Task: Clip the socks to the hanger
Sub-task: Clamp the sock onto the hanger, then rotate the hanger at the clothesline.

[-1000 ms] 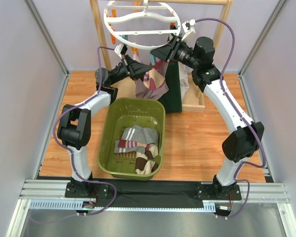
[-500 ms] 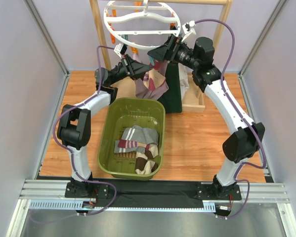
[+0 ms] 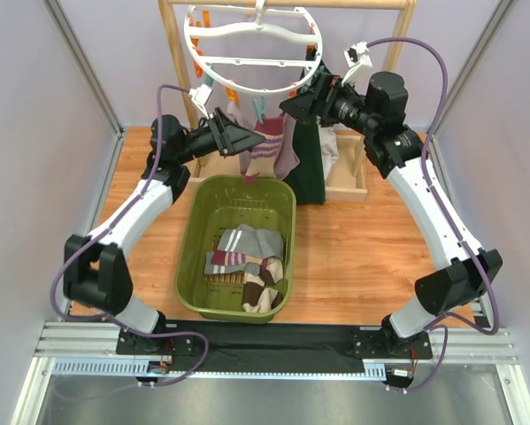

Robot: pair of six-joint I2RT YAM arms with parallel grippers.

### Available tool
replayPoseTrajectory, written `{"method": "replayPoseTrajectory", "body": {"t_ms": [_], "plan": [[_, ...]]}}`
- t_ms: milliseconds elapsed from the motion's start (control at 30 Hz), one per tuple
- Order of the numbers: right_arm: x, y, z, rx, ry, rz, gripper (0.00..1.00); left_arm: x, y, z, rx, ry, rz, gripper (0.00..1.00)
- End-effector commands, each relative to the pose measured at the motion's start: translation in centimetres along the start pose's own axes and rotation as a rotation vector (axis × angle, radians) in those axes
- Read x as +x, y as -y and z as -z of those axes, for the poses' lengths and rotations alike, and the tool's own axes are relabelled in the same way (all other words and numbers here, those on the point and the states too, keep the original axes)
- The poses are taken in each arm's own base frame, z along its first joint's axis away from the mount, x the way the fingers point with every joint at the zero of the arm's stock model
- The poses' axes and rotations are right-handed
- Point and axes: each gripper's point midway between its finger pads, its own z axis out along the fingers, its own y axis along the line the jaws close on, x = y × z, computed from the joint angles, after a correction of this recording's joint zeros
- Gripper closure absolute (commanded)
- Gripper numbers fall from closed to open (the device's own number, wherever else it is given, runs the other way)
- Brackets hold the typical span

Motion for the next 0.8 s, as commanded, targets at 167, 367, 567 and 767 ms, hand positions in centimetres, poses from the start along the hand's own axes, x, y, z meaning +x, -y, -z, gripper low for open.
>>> {"method": "replayPoseTrajectory", "body": {"t_ms": [167,367,567,767], "plan": [[1.9,-2.7,1.7,-0.010,-0.029,0.150,0.07,3.6,-0.2,7.0,-0.394,-0.016,-0.322,0.34],[3.6,-6.7,0.7,-0.070,-0.027,0.285,0.11,4.5,-1.7,13.4,-0.709,0.052,-0.348,0.32],[6.2,-9.6,-3.2,-0.147,-0.012,0.314,0.18,3.5,-2.3,18.0,-0.893,0.221,-0.396,0.31],[7.5,-5.0,-9.5,0.081,0.086,0.462,0.19,2.2,-1.8,20.3,-0.986,0.330,-0.416,0.32]]}}
